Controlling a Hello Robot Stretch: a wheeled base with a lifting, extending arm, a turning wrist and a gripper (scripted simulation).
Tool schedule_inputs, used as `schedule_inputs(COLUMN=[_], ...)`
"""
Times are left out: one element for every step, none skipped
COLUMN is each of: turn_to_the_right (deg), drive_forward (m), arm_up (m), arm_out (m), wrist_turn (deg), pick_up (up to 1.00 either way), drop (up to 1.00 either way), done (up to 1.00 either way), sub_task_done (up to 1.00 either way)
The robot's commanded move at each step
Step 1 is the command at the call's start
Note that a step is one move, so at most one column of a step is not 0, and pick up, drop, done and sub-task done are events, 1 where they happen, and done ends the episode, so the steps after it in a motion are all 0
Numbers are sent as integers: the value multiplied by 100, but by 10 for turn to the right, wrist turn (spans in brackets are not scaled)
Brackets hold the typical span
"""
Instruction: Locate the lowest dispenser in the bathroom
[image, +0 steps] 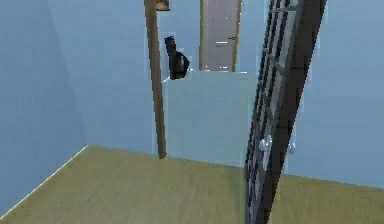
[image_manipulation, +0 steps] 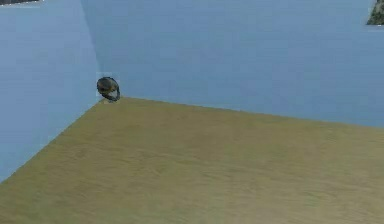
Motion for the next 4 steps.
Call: schedule_inputs(turn_to_the_right=[-60,0,120,0], drive_forward=[0,70,0,100], arm_up=[0,0,0,0], arm_out=[0,0,0,0], wrist_turn=[0,0,0,0], pick_up=[0,0,0,0], drop=[0,0,0,0], done=[0,0,0,0], sub_task_done=[0,0,0,0])
